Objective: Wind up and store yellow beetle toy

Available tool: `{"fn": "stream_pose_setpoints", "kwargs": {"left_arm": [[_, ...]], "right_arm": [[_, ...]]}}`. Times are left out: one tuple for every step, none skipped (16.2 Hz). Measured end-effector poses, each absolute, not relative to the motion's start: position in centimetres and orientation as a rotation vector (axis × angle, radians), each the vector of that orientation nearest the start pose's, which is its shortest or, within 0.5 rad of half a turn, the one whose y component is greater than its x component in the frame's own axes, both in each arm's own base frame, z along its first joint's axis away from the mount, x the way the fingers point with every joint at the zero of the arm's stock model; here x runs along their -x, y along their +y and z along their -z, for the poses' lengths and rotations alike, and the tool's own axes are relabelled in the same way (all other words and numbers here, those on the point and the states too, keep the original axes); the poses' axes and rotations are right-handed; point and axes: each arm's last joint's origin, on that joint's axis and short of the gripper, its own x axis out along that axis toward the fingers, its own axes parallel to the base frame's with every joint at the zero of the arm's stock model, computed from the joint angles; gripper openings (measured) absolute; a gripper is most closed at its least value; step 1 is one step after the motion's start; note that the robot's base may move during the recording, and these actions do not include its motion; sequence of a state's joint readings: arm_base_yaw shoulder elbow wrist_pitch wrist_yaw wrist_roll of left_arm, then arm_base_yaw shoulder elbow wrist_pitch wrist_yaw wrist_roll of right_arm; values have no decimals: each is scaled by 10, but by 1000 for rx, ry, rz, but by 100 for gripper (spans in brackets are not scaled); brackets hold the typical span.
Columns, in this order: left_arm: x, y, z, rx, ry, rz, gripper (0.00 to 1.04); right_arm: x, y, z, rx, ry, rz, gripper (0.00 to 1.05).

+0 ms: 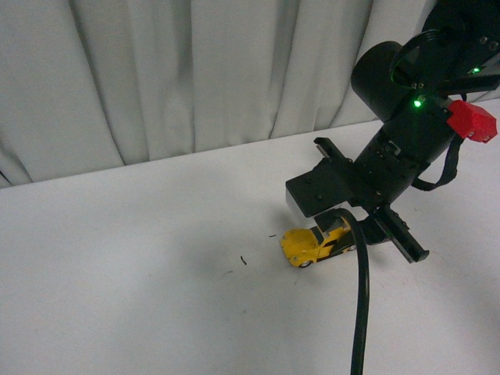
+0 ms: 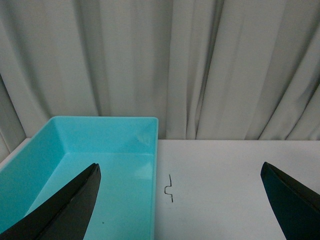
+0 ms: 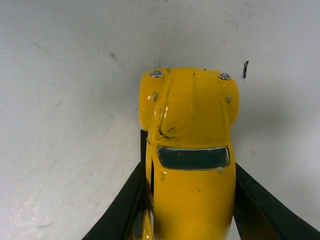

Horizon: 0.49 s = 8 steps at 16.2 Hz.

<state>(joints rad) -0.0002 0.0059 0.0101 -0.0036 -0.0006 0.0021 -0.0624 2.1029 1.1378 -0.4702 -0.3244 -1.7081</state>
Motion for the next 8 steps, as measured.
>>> {"fn": "stream_pose_setpoints", "kwargs": {"left_arm": [[-97,0,-166,-2,-1,0,98],[-97,0,-166,-2,-1,-1,98],[-97,0,-166,-2,-1,0,98],[-97,0,-166,-2,-1,0,98],[-97,0,-166,-2,-1,0,98],[-97,0,-166,-2,-1,0,98],[-97,0,-166,-2,-1,0,98],[-97,0,-166,-2,-1,0,98]], "right_arm": [[-354,-17,-70,1109,818,-1278,41],[-352,-22,-69,1098,826,-1270,41],[-352,-24,-69,1093,829,-1266,41],[-351,-26,-68,1084,831,-1262,41],[-350,-28,-68,1079,833,-1258,41],[-350,-30,-68,1074,835,-1254,41],[-349,-34,-67,1062,836,-1249,41],[-347,-39,-66,1044,836,-1241,41]]}}
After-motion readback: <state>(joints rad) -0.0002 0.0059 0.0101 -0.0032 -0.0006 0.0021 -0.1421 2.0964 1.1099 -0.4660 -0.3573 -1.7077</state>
